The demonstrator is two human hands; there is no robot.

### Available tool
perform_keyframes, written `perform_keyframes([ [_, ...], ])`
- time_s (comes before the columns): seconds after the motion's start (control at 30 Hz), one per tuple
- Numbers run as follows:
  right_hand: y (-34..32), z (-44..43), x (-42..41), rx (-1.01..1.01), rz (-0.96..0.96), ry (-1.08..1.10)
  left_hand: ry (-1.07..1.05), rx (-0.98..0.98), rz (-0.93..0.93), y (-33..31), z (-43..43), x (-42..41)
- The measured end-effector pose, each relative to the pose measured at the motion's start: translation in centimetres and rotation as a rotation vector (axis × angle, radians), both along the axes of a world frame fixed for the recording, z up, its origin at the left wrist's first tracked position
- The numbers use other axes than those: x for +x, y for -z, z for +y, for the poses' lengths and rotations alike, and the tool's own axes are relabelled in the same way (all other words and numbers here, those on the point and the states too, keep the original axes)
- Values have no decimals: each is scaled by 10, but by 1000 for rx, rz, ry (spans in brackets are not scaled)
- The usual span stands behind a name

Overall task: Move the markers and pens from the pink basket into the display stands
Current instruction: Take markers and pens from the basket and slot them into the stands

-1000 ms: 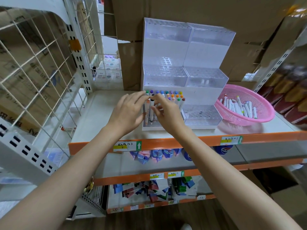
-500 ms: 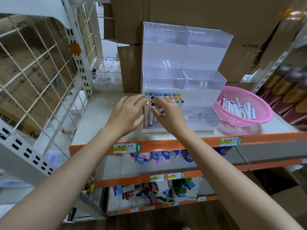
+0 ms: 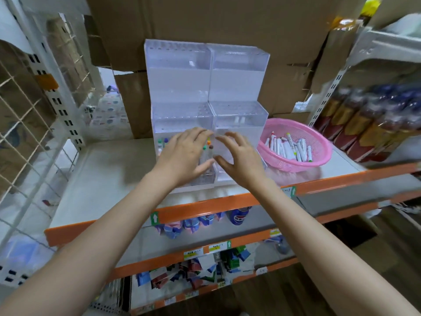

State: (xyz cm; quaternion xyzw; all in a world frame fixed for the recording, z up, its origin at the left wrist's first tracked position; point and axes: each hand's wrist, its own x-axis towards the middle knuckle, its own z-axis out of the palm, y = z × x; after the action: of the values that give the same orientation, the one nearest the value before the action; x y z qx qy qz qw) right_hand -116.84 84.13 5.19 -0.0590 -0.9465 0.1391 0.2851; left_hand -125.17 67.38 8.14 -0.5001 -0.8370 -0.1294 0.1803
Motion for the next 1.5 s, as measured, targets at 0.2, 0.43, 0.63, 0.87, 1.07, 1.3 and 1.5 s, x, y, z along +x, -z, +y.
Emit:
perform_keyframes([
  [0.2, 2, 72, 32, 20, -131, 136, 79, -55, -20, 2, 79, 21],
  [0.43, 6, 163, 57, 5, -171, 233, 142, -105, -59, 11, 180, 41],
  [0.63, 16, 233, 51, -50, -272, 259, 129, -157, -100, 25, 262, 44],
  [0.87, 24, 274, 22, -78, -451, 248, -148, -274, -283, 46, 321, 29],
  [1.07, 34, 281, 3, -31, -524, 217, -239, -336, -363, 65, 323, 20],
  [1.3, 33, 275, 0, -92, -449, 20, -228, -219, -312, 68, 321, 16],
  [1.5, 34, 278, 5, -64, -477, 230, -266, -225, -309, 67, 322, 19],
])
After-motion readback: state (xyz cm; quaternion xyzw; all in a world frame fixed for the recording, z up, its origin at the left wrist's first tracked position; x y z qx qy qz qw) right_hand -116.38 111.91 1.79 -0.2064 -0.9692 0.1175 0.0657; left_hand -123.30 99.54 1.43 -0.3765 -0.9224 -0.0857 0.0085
